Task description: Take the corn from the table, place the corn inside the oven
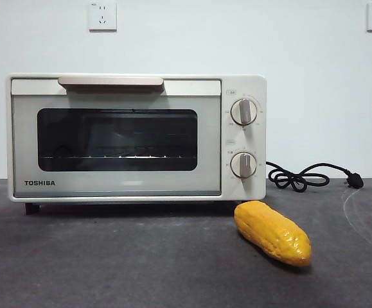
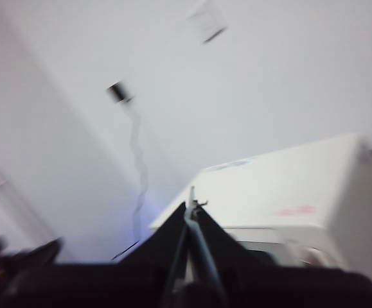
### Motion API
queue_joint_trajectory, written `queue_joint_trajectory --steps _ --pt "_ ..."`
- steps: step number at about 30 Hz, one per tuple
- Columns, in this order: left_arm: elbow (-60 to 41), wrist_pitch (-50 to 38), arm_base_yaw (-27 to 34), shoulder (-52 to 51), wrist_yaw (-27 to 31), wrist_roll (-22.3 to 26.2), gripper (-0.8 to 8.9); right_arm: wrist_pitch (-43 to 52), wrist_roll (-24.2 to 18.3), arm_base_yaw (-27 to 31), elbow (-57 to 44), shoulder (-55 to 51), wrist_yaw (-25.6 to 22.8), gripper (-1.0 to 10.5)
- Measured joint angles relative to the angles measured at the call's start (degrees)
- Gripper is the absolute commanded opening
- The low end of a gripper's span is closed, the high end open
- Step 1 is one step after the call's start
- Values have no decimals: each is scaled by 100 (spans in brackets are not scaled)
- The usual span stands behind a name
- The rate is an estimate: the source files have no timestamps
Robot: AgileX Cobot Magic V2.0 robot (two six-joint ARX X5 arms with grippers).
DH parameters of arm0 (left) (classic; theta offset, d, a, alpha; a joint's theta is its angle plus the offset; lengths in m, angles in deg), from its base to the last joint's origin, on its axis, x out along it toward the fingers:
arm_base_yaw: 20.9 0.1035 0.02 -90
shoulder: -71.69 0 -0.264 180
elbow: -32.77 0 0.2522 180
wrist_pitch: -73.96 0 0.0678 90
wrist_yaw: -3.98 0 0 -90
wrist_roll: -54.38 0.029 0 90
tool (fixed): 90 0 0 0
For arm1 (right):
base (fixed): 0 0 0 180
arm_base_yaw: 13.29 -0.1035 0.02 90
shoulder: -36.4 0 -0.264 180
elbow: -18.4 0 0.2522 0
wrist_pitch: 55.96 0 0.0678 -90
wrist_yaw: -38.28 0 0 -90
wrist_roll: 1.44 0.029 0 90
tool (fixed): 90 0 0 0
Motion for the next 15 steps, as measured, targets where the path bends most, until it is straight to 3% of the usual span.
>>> queue_joint_trajectory --steps 4,7,10,15 --pt "669 103 -120 944 -831 153 -5 -68 -96 -323 789 837 570 2" --pt "1176 291 -289 1644 -1451 313 -5 -610 -417 -793 1276 1355 551 6" --pt "1720 761 -525 2245 -1593 579 -5 -1484 -977 -1436 1672 1812 109 78" --pt "2664 1910 -966 2944 -1244 1303 -5 -3047 -2011 -2667 2041 2618 -1482 133"
